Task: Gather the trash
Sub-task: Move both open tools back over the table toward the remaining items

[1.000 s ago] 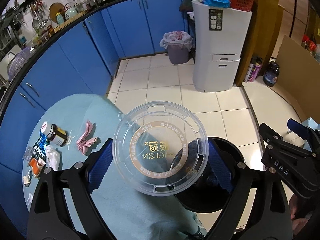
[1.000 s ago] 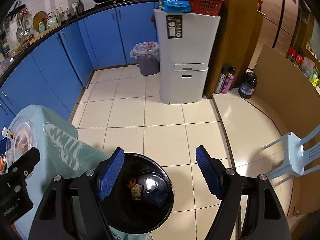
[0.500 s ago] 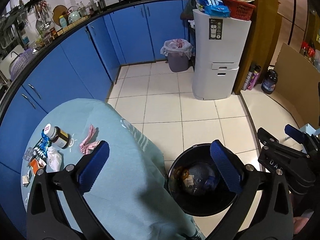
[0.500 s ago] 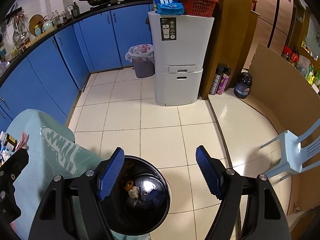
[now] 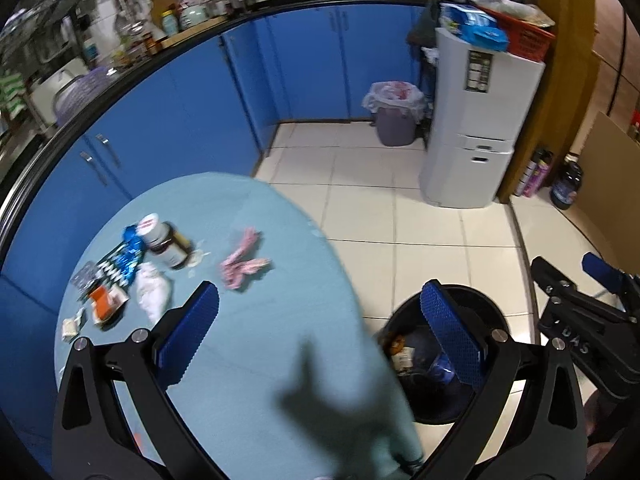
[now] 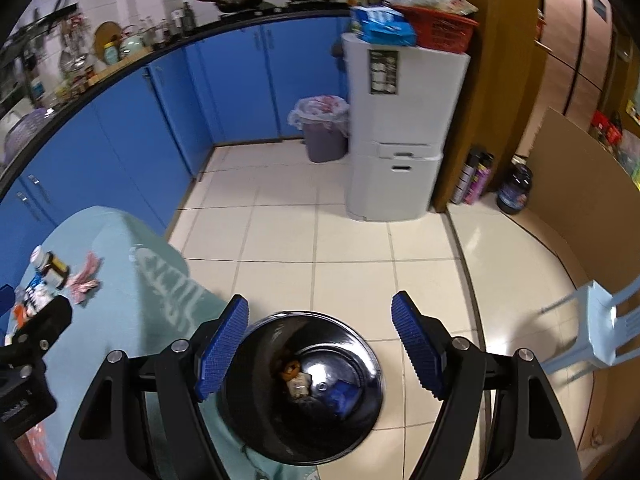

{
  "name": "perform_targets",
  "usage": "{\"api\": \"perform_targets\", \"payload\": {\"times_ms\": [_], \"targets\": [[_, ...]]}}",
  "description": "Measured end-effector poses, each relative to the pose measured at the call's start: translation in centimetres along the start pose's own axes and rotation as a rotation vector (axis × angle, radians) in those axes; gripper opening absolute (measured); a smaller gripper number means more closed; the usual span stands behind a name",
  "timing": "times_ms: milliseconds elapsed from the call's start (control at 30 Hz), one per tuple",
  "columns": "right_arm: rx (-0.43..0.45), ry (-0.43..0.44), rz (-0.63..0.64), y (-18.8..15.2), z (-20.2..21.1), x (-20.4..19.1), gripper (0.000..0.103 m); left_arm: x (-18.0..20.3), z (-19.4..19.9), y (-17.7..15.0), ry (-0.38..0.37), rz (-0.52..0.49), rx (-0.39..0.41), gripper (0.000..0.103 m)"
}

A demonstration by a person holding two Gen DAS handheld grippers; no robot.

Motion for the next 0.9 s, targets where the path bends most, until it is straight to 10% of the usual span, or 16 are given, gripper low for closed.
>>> {"api": "perform_targets", "payload": {"times_ms": [667,900], "targets": [[-0.066,0.402,0.219,-0.7,-0.7,-21.6,0.072,-20.9,1.6,-5.6,0.308,0.222,-0.022,0.099],[-0.038,0.355,0.299,-1.7,-1.5,-26.8,0.072,-29.2,1.5,-10.2,0.416,0.305,-0.082,0.098]]}}
Point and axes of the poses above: each gripper's, at about its wrist camera, not at the fingertips, and z roughly against the way its jaws point, x to its right, y to its top, the point moved 2 cm from there along -z, roughly the way its jaws point, and after that the axes turned 15 degrees about x, right-handed, at the moved point
